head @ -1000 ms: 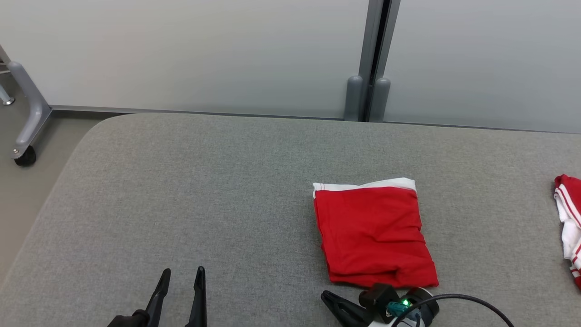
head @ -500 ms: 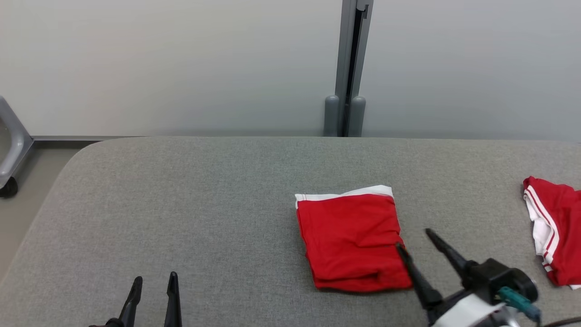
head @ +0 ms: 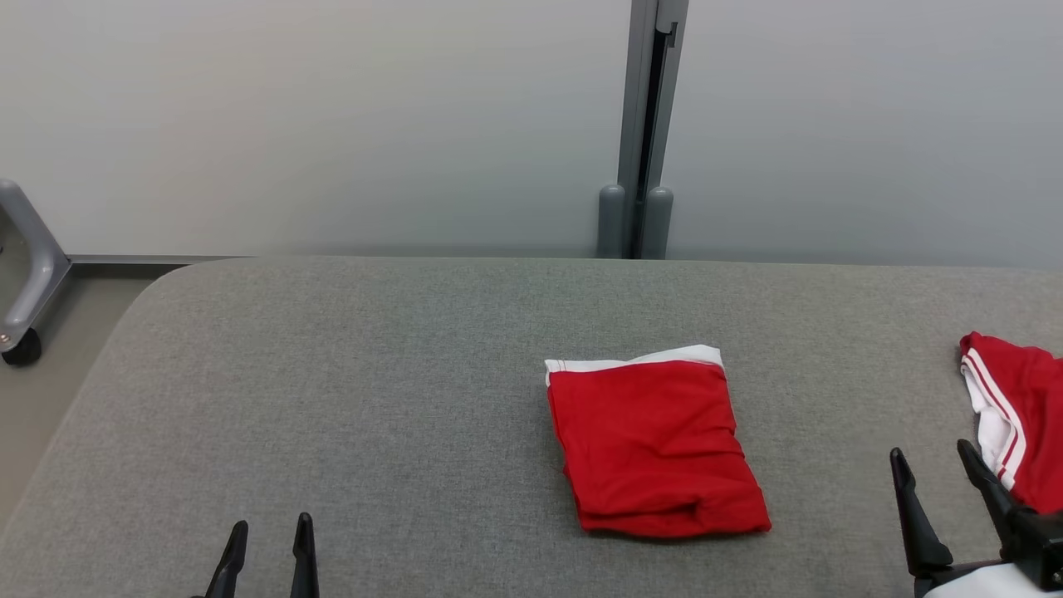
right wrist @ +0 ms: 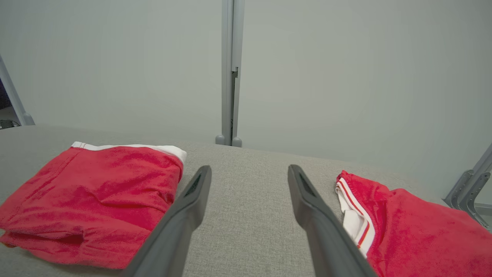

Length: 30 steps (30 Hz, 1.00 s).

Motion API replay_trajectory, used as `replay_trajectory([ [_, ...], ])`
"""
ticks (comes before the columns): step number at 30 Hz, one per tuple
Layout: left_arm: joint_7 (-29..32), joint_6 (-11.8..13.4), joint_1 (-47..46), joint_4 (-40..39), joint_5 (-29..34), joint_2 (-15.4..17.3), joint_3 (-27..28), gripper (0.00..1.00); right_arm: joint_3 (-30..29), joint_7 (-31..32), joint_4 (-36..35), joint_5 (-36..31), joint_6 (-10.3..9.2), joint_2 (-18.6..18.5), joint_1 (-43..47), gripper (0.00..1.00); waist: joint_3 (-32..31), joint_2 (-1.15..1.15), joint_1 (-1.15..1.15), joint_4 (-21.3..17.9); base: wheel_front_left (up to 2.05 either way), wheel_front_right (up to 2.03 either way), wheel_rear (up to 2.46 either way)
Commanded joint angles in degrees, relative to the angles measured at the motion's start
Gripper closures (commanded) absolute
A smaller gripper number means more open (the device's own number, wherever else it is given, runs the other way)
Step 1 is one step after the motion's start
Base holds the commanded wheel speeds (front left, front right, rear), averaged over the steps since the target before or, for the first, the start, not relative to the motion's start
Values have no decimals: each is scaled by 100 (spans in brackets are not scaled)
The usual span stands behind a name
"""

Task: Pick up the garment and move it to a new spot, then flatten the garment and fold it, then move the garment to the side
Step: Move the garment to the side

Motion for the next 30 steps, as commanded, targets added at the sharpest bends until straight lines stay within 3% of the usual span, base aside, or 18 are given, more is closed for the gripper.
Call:
replay_trajectory([
  [1, -6, -32, 30, 12, 27, 21, -29, 0, -23, -27, 12, -10, -1, 6, -27, 0, 13, 0, 0, 45, 0, 0, 0],
  [7, -6, -47, -11, -32, 42, 22, -84, 0, -70, -27, 62, 171, -1, 57, -138, 0, 73, 0, 0, 153, 0, 0, 0],
  [12, -6, -48, -62, -129, 64, 21, -108, 0, 196, 33, 548, 933, -1, 136, -508, 0, 241, 0, 0, 243, 0, 0, 0],
  [20, -7, -80, -327, -133, 41, 21, -300, 0, 1572, 1311, 1339, 2203, -1, -319, -1759, 0, 765, 0, 0, 484, 0, 0, 0],
  [30, -6, 45, -566, -88, -122, 22, -529, 0, 2582, 2464, 2214, 3250, -1, -614, -2530, 0, 1061, 0, 0, 918, 0, 0, 0],
])
